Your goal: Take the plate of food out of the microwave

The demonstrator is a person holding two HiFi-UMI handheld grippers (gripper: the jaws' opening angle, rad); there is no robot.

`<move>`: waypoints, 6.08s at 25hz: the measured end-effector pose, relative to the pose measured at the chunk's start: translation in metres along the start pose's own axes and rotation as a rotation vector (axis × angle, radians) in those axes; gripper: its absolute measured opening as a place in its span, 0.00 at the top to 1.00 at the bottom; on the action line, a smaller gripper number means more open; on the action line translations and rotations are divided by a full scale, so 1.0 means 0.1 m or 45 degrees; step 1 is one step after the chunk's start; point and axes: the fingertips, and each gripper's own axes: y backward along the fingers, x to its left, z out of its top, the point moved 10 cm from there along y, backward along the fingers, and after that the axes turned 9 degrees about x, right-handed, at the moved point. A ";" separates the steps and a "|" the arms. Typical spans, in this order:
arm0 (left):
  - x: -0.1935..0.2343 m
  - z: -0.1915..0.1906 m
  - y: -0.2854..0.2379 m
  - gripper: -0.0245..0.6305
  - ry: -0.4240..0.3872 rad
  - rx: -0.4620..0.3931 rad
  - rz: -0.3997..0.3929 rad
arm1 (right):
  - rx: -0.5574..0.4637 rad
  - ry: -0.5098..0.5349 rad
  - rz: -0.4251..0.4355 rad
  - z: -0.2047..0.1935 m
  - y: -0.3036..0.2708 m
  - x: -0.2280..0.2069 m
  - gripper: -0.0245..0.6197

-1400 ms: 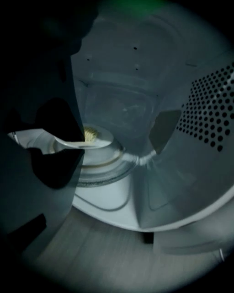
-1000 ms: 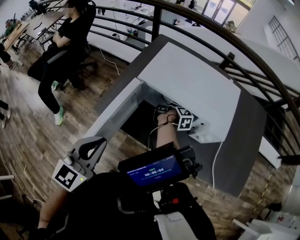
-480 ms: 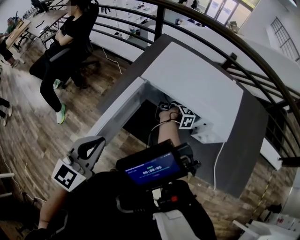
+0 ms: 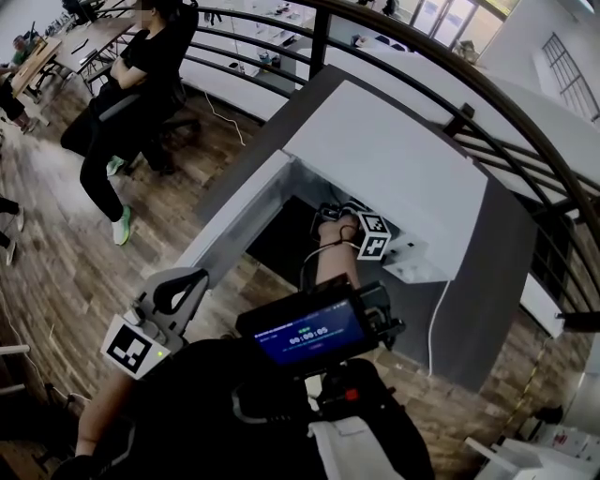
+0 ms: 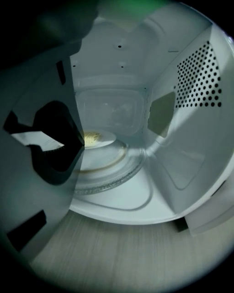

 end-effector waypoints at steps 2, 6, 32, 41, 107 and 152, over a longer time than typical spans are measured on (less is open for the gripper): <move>0.00 0.02 0.00 0.96 -0.001 -0.003 -0.005 | 0.003 0.002 0.001 -0.01 0.03 -0.01 0.96; 0.01 0.01 -0.04 0.96 0.007 -0.022 -0.026 | 0.019 0.058 0.017 0.01 0.03 -0.04 0.96; -0.04 0.02 -0.13 0.96 0.055 -0.071 -0.102 | 0.319 1.265 0.041 -0.35 0.35 0.23 0.86; -0.09 -0.01 -0.15 0.96 0.056 -0.074 -0.119 | 0.125 2.343 -0.221 -0.50 0.38 0.41 0.86; -0.18 -0.11 0.00 0.96 0.067 -0.089 -0.089 | 0.395 3.567 -0.592 -0.86 0.46 -0.04 0.94; -0.24 -0.13 0.31 0.96 0.043 -0.133 -0.188 | 0.051 3.854 -0.516 -0.94 1.09 -0.25 0.94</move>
